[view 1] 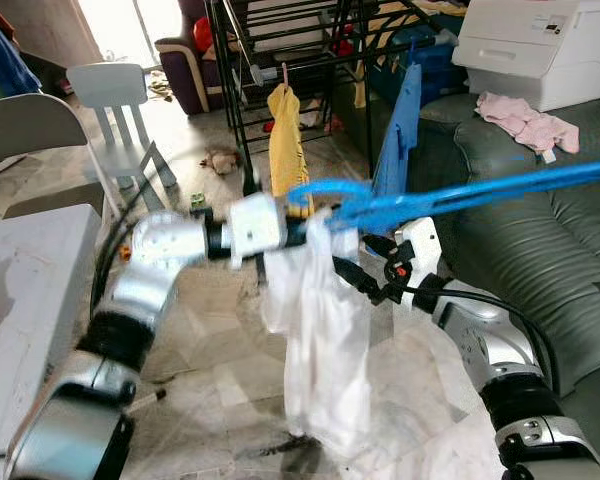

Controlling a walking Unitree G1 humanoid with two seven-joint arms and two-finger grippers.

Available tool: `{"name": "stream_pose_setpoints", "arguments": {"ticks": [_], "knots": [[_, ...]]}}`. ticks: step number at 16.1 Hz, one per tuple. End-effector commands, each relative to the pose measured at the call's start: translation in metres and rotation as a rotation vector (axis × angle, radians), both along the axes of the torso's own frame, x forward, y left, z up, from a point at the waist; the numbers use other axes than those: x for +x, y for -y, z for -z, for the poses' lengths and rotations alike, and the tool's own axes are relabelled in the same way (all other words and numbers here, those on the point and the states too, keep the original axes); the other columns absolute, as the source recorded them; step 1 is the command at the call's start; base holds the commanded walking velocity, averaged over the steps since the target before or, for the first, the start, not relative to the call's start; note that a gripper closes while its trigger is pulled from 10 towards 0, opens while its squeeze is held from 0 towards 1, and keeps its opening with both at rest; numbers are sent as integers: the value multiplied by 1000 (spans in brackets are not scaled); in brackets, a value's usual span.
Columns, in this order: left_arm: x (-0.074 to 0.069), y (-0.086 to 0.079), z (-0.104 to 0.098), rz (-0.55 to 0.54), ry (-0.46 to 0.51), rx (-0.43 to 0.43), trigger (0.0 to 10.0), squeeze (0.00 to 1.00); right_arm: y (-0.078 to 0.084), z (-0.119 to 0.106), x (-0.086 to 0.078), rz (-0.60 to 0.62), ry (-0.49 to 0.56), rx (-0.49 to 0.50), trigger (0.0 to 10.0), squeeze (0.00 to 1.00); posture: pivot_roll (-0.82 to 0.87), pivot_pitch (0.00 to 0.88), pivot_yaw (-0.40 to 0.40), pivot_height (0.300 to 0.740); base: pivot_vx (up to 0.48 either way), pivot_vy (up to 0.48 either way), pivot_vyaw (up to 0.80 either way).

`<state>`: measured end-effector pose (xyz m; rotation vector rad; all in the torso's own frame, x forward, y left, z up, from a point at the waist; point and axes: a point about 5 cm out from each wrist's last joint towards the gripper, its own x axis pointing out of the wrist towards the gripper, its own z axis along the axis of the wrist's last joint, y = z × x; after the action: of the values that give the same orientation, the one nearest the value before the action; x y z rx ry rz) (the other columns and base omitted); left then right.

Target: Hang hanger

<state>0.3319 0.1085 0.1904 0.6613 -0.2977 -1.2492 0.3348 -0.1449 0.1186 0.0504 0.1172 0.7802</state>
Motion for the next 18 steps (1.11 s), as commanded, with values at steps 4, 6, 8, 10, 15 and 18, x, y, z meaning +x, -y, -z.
{"name": "stream_pose_setpoints", "arguments": {"ticks": [4,6,8,10,15,18], "knots": [[-6,8,-5,25,41,-2,0,0,-6,-11,6,-19,22,41,10000,0,-60,0,89,740,0,0,0],[-6,18,-25,32,70,-98,0,0,-10,-2,4,-40,-26,40,10000,0,-57,0,80,740,0,0,0],[-2,20,-60,8,87,-260,0,0,-8,24,-1,-29,-113,-81,10000,0,-54,0,74,740,0,0,0],[-3,17,-89,1,97,-365,0,0,1,46,-6,19,-195,-194,10000,0,-51,0,69,740,0,0,0],[11,-22,-100,-145,70,-412,0,0,49,69,-10,261,-308,-358,10000,0,-55,0,50,740,0,0,0],[18,-51,-79,-262,22,-342,0,0,86,59,-5,492,-300,-357,0,0,-64,0,54,740,0,0,0]]}}
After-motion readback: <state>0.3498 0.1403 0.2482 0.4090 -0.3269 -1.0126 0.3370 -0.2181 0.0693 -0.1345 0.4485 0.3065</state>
